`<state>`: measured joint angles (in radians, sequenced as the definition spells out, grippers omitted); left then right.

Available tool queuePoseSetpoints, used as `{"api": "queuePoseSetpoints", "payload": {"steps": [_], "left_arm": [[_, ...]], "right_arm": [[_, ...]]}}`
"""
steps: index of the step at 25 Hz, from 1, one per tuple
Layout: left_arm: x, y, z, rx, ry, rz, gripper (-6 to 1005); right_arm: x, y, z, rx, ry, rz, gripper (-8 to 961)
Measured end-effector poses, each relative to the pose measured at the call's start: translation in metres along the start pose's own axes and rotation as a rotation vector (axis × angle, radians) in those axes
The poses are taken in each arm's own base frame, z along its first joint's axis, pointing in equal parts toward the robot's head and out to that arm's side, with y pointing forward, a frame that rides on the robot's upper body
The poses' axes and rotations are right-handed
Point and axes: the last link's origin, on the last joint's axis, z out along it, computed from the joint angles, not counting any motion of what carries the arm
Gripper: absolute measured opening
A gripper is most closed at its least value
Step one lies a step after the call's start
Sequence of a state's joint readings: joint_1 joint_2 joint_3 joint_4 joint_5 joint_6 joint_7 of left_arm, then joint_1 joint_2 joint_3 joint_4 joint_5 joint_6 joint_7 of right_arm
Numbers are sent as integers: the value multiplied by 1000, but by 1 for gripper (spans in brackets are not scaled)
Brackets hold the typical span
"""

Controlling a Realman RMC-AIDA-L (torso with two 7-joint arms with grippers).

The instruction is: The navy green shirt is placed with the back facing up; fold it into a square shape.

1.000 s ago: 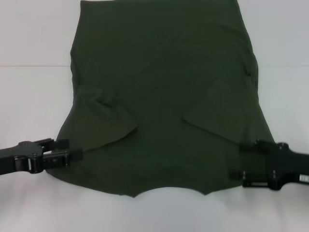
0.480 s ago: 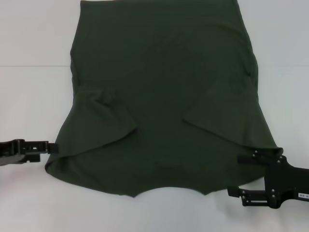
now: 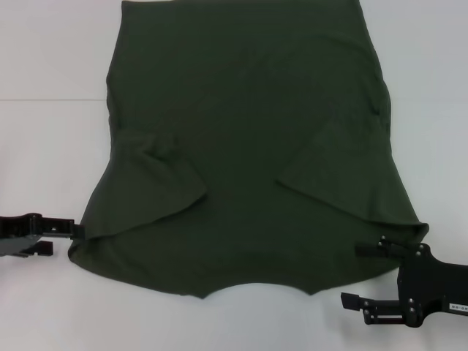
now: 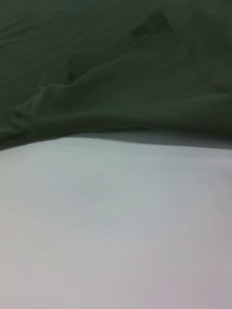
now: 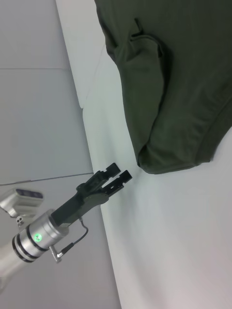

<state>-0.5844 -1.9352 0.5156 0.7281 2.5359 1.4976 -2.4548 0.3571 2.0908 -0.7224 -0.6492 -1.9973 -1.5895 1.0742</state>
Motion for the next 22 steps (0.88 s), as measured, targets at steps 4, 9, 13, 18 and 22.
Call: {"api": "queuePoseSetpoints", "payload": {"steps": [4,9,13,18,22], "left_arm": [[0,0,5,1,-4,-7,847],[1,0,7,8,-3,-2,846],[2,0,10,15,-1,2,841],[0,0,14,15,-10,-1,832],[0,0,15,18,-5,-1,825]], "right_arm": [[1,1,0,-4,2,-13,938],[1,2,2,-11,3,-23,938],[1,2,3,-14,2,-19,939],[2,2,3,-10,4,-16,939],[2,2,3,-9,5,-16,939]]}}
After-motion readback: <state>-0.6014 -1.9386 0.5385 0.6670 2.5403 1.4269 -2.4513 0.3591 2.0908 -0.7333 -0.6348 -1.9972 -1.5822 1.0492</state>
